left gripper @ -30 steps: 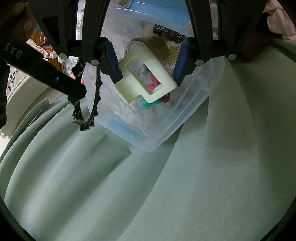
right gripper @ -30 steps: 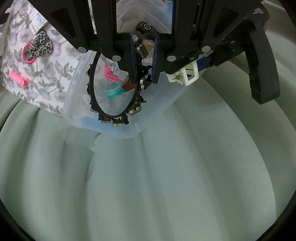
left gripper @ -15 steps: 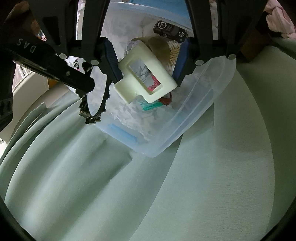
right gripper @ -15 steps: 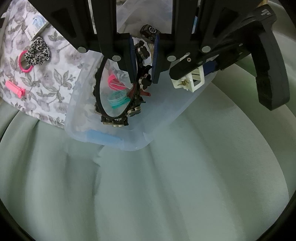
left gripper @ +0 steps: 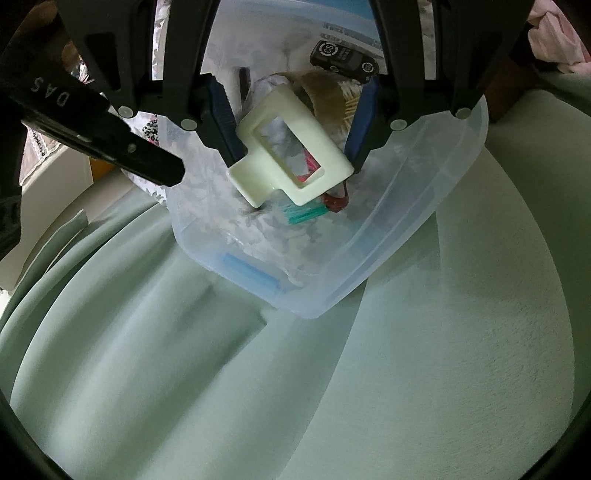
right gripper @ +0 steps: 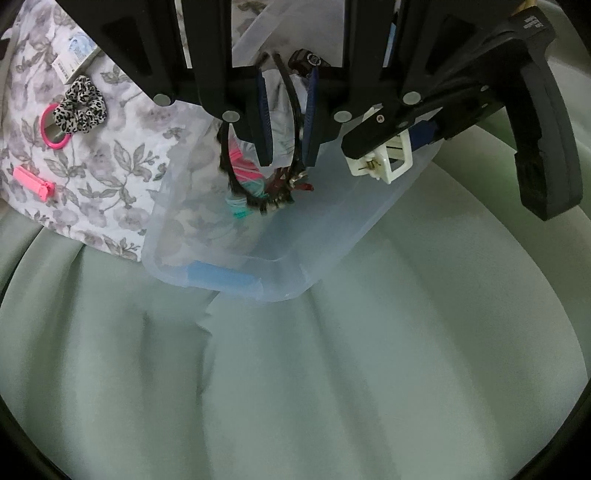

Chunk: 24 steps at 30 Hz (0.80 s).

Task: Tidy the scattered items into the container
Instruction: 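Open the right tool to drop the headband while the left tool releases the clip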

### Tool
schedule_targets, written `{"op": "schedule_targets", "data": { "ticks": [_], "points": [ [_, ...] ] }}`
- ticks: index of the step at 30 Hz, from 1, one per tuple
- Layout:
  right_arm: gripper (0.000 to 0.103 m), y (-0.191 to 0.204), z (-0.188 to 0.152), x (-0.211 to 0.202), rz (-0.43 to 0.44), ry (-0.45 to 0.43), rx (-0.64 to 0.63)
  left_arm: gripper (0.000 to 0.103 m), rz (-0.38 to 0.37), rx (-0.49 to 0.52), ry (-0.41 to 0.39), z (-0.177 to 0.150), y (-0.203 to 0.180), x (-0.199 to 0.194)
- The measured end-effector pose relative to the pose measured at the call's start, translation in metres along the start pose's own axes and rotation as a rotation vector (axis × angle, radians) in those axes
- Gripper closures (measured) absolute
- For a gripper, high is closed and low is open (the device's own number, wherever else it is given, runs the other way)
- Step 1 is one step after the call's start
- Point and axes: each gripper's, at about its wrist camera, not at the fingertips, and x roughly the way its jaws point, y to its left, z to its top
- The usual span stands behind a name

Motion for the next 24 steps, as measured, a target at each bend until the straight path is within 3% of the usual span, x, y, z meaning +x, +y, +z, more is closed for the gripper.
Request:
{"op": "schedule_targets", "data": {
  "ticks": [9, 11, 14, 24],
  "points": [
    [0.084, -0.006, -0.001, -0.013, 0.008, -0.012, 0.016, 0.044, 0.016, 0.021, 0.0, -0.001, -0.009, -0.009],
    [0.084, -0.007, -0.003, -0.017, 0.007, -0.014, 0.017, 0.043, 0.018, 0.027, -0.005, 0.0, -0.012, -0.01],
    [0.084, -0.009, -0.003, -0.018, 0.007, -0.018, 0.017, 0.032, 0.029, 0.033, -0.009, 0.001, -0.016, -0.012],
    [0.084, -0.011, -0.009, -0.038, 0.008, -0.052, 0.025, 0.03, 0.036, 0.064, -0.026, 0.001, -0.033, -0.027]
  ]
}}
